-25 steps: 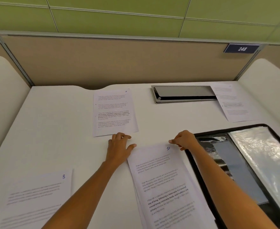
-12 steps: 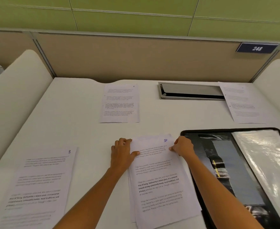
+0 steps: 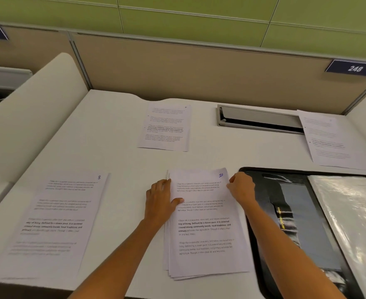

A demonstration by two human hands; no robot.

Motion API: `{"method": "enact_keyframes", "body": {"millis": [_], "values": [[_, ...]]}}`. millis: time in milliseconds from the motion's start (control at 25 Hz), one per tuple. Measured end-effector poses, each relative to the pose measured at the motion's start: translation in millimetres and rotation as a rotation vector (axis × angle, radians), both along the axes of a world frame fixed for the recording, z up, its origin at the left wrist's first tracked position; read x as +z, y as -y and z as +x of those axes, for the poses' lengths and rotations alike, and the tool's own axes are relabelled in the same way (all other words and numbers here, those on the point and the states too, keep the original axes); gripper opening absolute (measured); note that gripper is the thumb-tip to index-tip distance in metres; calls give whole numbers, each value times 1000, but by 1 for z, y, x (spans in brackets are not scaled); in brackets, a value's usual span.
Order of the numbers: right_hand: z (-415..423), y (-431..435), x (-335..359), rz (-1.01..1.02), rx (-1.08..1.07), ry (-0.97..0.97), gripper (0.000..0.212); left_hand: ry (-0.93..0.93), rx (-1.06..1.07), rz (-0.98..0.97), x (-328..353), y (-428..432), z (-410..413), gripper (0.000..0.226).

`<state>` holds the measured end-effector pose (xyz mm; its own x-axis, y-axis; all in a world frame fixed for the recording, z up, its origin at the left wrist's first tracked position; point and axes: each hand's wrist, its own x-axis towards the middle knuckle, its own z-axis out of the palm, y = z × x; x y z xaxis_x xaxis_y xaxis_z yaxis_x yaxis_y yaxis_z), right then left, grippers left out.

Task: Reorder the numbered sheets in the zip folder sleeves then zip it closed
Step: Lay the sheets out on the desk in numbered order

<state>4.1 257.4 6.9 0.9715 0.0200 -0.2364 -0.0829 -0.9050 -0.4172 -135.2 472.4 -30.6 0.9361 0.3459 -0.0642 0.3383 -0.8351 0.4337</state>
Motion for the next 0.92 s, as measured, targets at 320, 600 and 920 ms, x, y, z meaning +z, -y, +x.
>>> {"method": "enact_keyframes", "body": {"millis": [320, 600, 920], "values": [[-6, 14, 12, 172, -13, 75, 5, 7, -36, -33, 4, 2, -7, 79], [-15, 15, 19, 741, -189, -147, 2, -1, 10, -234, 18, -14, -4, 69], [-49, -48, 20, 859, -337, -271, 8, 48, 391, -629, 28, -66, -24, 40]]}}
